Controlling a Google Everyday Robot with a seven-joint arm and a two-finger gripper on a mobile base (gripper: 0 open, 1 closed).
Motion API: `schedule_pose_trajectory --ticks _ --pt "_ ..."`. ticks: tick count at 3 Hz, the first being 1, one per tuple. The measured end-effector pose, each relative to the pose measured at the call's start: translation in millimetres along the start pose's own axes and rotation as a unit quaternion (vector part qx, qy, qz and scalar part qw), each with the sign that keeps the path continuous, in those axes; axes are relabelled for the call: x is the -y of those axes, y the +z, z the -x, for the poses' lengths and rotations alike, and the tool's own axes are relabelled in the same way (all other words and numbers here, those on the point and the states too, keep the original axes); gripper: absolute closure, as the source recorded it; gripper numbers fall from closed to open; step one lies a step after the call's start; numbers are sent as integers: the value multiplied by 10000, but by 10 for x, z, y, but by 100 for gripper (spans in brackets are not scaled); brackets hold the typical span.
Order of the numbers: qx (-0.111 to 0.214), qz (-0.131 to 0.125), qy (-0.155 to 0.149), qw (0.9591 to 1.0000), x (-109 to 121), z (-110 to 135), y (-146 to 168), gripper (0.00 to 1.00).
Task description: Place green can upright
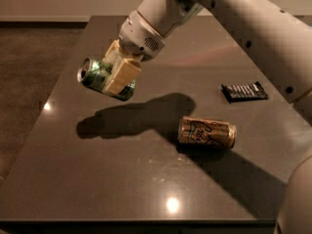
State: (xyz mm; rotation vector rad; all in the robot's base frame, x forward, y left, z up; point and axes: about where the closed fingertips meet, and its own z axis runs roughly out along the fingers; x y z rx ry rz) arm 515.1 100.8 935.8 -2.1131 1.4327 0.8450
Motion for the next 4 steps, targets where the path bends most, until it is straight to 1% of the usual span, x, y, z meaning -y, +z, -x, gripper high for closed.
schedule_pose_trajectory --ticks 1,2,3,4 --pt "700 -119 325 9969 -9 88 2 100" --pt "1091 -311 562 9919 23 133 41 100" --pt "1399 -537 788 9856 98 145 108 100" --pt "1649 -676 926 9796 166 163 196 100"
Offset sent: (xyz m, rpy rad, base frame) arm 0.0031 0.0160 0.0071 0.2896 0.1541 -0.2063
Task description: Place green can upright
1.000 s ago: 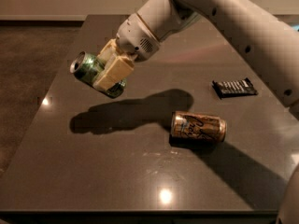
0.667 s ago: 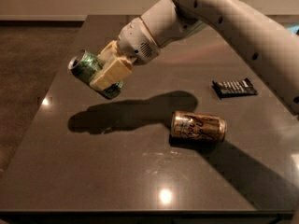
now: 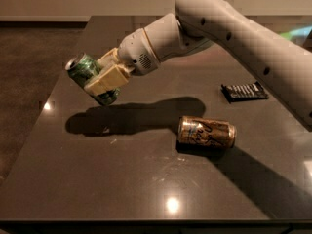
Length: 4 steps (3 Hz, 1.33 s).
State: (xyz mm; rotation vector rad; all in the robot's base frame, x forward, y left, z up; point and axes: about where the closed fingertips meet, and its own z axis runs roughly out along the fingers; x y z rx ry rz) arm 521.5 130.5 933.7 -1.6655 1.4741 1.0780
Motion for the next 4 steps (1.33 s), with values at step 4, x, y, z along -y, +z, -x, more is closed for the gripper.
schedule_pose_trajectory --ticks 4 --pt "1007 46 222 9947 212 -73 300 100"
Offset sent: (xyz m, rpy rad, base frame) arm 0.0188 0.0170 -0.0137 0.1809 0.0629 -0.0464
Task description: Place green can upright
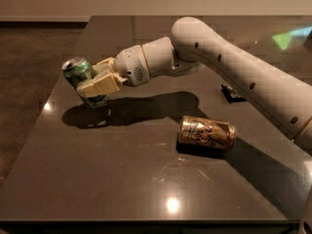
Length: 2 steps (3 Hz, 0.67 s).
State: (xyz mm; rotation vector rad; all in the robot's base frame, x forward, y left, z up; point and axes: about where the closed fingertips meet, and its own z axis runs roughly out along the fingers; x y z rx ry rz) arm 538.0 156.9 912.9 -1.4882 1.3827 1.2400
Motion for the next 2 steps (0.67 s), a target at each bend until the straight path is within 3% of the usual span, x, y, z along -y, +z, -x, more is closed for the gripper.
schedule_pose_trajectory --ticks 1,2 --pt "158 21 48 9999 33 -36 48 100" --pt "357 10 36 9994 48 -45 72 82"
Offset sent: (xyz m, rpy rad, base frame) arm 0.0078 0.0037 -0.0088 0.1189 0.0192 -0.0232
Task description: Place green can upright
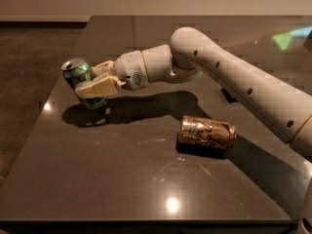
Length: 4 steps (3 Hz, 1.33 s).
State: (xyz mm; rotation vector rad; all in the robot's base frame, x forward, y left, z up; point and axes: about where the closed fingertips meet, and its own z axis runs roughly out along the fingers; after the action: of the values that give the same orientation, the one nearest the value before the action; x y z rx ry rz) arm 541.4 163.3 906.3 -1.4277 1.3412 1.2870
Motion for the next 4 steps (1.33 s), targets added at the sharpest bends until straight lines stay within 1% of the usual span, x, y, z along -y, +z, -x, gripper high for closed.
schedule_pose_trajectory --ticks 1,3,4 --pt "171 -4 -46 9998 16 -13 17 58" --pt "241 -90 -208 9995 55 -96 47 12" --pt "248 -90 -263 9993 69 -141 72 0"
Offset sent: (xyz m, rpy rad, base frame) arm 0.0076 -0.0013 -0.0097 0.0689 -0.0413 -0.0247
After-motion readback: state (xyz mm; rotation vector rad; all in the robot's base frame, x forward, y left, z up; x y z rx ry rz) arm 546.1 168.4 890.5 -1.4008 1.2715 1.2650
